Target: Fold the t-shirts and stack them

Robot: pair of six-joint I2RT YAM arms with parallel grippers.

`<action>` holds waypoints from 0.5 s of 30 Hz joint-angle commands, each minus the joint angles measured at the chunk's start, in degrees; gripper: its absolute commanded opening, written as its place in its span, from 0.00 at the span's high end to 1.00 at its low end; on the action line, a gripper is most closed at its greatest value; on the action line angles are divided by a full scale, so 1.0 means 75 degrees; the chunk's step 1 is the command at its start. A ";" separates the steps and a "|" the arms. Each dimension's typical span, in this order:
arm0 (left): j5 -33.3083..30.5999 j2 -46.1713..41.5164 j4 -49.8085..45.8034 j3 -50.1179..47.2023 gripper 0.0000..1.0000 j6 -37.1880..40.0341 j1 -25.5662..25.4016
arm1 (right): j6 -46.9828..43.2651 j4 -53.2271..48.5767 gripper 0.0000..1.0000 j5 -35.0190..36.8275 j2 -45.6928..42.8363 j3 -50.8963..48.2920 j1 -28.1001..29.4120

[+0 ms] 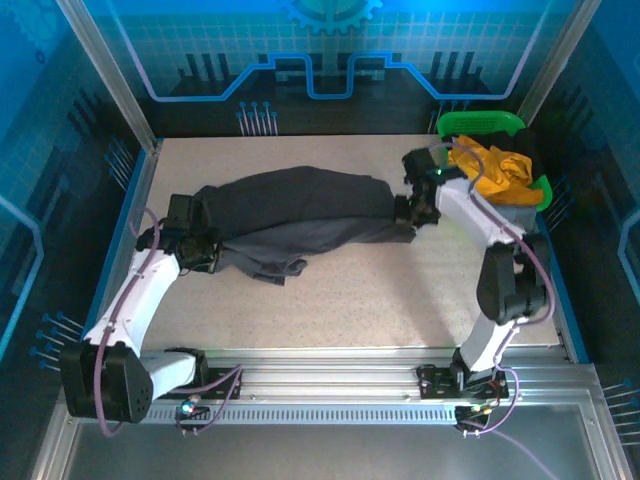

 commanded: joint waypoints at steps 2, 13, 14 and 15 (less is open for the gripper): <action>-0.0539 -0.0218 -0.1076 0.0242 1.00 0.0848 0.0316 | 0.0241 0.0226 0.86 0.0616 -0.0993 -0.1920 -0.0247; -0.0832 0.0065 -0.1715 0.0952 1.00 0.1490 0.0373 | 0.2967 -0.0189 0.62 -0.1284 -0.1245 -0.2466 -0.0989; -0.0868 0.0102 -0.1834 0.1082 1.00 0.1578 0.0368 | 0.3207 -0.0044 0.62 -0.1372 -0.1257 -0.2608 -0.0988; -0.0916 0.0136 -0.1945 0.1178 1.00 0.1663 0.0369 | 0.3340 0.0046 0.62 -0.1349 -0.1247 -0.2711 -0.0965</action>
